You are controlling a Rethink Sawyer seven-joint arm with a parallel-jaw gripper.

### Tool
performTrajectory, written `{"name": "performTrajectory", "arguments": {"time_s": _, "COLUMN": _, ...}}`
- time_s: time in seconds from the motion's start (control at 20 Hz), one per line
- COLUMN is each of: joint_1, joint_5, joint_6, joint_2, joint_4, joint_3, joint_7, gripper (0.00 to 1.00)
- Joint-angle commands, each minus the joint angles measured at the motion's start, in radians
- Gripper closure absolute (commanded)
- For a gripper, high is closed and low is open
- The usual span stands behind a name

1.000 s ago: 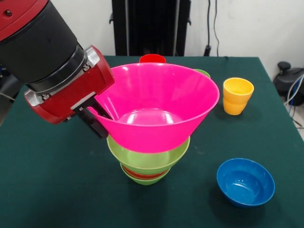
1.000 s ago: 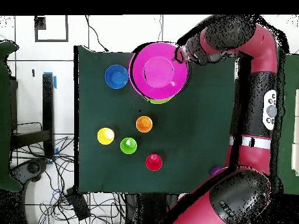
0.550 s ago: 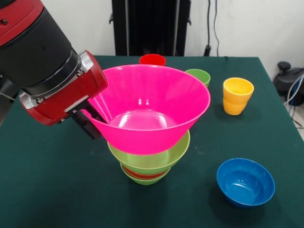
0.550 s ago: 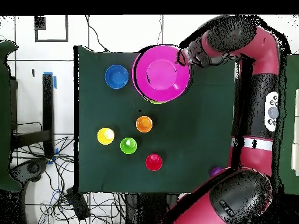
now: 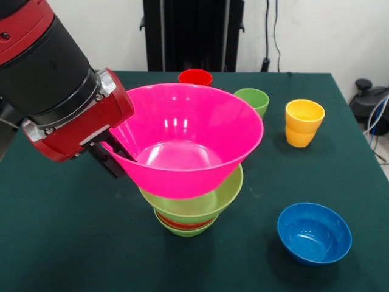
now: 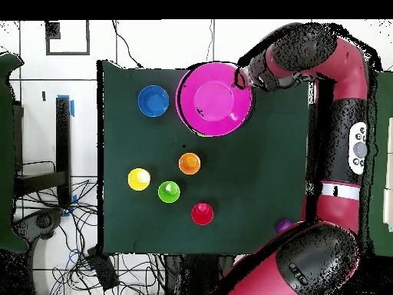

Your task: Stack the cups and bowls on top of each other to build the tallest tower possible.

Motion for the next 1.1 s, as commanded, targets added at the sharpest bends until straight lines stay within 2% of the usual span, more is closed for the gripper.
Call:
{"name": "performTrajectory", "arguments": {"time_s": 0.05, "joint_1": 0.027, "joint_5": -0.022, "joint_6": 0.093, "joint_2": -0.029, "joint_4": 0.041, "joint_3": -0.081, "joint_7": -0.242, "gripper": 1.00}}
{"name": "performTrajectory", "arguments": {"time_s": 0.3, "joint_1": 0.037, "joint_5": -0.016, "joint_6": 0.117, "joint_2": -0.028, "joint_4": 0.027, "joint_3": -0.095, "joint_7": -0.224, "gripper": 1.00}}
{"name": "performTrajectory", "arguments": {"time_s": 0.65, "joint_1": 0.039, "joint_5": -0.003, "joint_6": 0.096, "joint_2": -0.033, "joint_4": 0.041, "joint_3": -0.104, "joint_7": -0.205, "gripper": 1.00}}
{"name": "performTrajectory", "arguments": {"time_s": 1.1, "joint_1": 0.037, "joint_5": 0.037, "joint_6": 0.081, "joint_2": -0.061, "joint_4": 0.104, "joint_3": -0.111, "joint_7": -0.131, "gripper": 1.00}}
